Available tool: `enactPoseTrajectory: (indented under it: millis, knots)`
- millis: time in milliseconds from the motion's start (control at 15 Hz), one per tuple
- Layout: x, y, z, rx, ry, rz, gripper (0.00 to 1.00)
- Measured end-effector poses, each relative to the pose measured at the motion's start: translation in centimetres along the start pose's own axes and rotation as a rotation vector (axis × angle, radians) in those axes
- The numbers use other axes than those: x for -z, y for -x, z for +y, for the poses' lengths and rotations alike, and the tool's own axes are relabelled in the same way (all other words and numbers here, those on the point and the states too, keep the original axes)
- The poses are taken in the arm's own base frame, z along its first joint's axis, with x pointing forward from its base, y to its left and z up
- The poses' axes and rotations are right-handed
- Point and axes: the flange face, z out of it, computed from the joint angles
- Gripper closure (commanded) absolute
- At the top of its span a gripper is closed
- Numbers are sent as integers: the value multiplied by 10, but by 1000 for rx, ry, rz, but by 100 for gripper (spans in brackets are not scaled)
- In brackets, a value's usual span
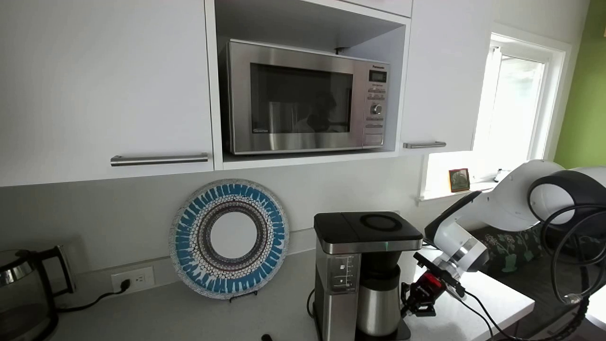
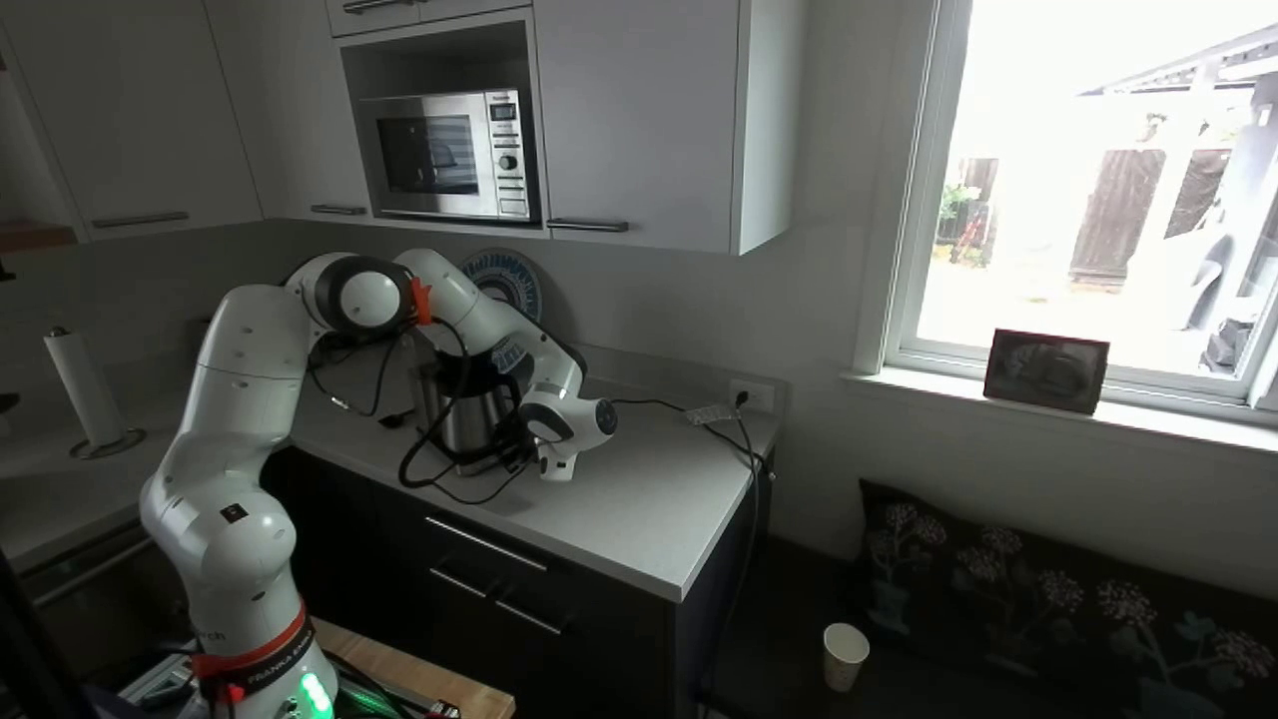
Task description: Press the button on the coffee machine
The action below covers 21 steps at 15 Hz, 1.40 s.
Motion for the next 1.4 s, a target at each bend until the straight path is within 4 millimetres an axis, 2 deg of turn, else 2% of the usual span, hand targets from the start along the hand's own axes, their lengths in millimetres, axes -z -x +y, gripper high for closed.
enactPoseTrajectory:
  millis: [1333,1400]
  knots:
    - [7,5,-8,74,51,39,100]
    - [8,5,-8,83,66,49,74]
